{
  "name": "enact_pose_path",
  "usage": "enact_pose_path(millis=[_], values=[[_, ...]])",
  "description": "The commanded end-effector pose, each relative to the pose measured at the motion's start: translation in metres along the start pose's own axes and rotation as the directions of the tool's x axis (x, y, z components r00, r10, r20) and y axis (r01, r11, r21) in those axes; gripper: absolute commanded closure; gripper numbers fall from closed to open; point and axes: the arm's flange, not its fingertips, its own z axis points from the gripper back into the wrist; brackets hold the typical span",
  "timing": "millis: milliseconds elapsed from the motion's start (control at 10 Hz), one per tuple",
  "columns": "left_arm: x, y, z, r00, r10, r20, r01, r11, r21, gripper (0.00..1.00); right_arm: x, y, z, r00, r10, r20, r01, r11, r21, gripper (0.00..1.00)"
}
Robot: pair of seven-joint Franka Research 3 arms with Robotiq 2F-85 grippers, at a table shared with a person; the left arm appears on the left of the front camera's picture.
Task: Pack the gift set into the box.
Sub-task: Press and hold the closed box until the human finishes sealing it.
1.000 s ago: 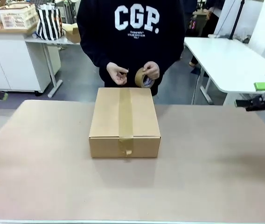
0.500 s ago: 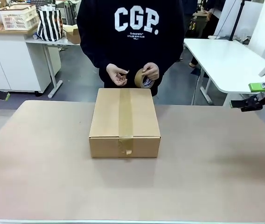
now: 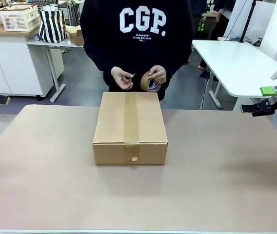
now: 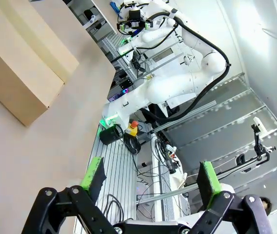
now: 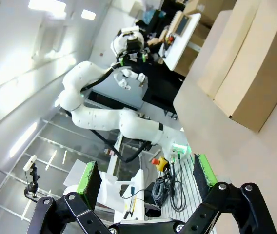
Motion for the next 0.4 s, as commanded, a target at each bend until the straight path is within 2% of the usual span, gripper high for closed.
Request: enact_pose_path(millis=[0, 300], values=[[-0.0017, -0.0029, -0.0025, 1.0, 0.005, -0.006, -0.005, 1.0, 0.007, 0.0, 0.0, 0.0038, -0.0007, 1.0, 0.007, -0.004, -0.007, 1.0, 0.002, 0.0], [-0.0017, -0.0029, -0.0025, 1.0, 0.005, -0.006, -0.005, 1.0, 0.007, 0.0, 0.0, 0.0038, -0.0007, 1.0, 0.007, -0.004, -0.007, 1.0, 0.002, 0.0]])
